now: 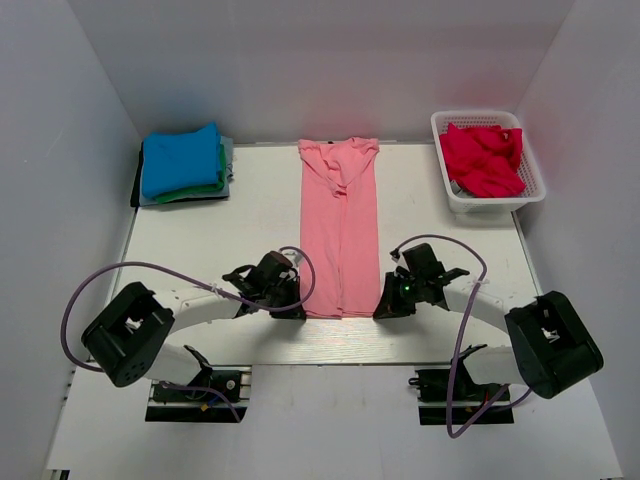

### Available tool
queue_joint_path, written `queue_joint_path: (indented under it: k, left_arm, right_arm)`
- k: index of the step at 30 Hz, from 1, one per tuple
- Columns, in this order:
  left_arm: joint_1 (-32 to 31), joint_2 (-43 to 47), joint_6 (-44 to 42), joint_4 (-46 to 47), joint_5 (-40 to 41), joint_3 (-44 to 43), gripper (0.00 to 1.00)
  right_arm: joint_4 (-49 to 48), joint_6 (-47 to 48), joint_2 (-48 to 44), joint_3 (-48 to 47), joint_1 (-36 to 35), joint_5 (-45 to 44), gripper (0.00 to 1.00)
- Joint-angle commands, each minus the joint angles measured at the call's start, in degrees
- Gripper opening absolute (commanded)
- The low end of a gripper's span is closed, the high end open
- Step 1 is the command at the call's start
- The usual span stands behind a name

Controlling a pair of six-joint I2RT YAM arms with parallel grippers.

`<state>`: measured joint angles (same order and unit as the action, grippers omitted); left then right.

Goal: Fold and stack the t-shirts
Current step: Grab the bottom of the folded rectangular tshirt with both arms, then fold the folded rectangular tshirt in 1/3 of the way

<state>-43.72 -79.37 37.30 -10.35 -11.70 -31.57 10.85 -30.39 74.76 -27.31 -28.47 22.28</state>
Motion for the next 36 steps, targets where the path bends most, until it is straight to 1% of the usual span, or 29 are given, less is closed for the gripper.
queue_joint_path:
  k: [1,3,7,10,16,20,21,25,29,30,33,36]
  left_arm:
    - [-0.3,-1.4,-0.6,-0.7,1.9,0.2,0.00]
    - [-0.3,-1.4,-0.6,-0.7,1.9,0.2,0.00]
    - [-0.3,3.3,-0.6,0.4,1.9,-0.4,0.00]
    - [-0.3,7.1,-0.6,0.4,7.5,-2.3,0.00]
    - [0.3,7.7,-5.1,-0.3,11.1,-8.1,0.00]
    - [0.8,4.4,-5.7,-0.8,13.9,-12.6,0.00]
    - [0.8,3.8,-5.7,-0.8,14.7,-13.4,0.00]
    - [0.8,-0.2,-5.7,-0.8,21.8,-18.2,0.00]
    - [1.4,-5.2,-6.3,-2.7,28.6,-25.6,0.00]
    - [2.0,-6.2,-6.3,-3.9,29.7,-26.9,0.00]
    - [3.3,-10.1,-6.9,-5.1,32.0,-31.8,0.00]
    - [5.0,-13.4,-8.2,-5.1,32.0,-35.7,0.00]
  right_arm:
    - [0.0,-0.7,0.5,0.2,-0.4,-2.8,0.07]
    - [-0.3,-0.7,0.2,-0.5,-0.4,-4.1,0.00]
    - [-0.8,0.3,0.0,-2.4,-0.5,-4.1,0.00]
    - [-0.8,0.9,-0.7,-4.7,-0.4,-5.2,0.00]
    - [-0.6,2.4,-2.8,-9.2,-0.2,-9.1,0.00]
    - [-1.1,3.4,-2.9,-12.6,-0.2,-13.0,0.00]
    - [-1.7,3.6,-2.6,-13.5,0.1,-16.0,0.00]
    - [-3.2,3.8,-0.7,-18.3,0.1,-21.0,0.00]
    - [-5.0,5.3,3.9,-23.2,0.3,-27.4,0.00]
    - [-5.0,5.7,4.6,-25.8,0.4,-28.3,0.00]
    - [-5.7,6.7,8.1,-28.9,1.0,-29.1,0.00]
    - [-7.2,7.4,11.1,-32.1,1.9,-29.6,0.00]
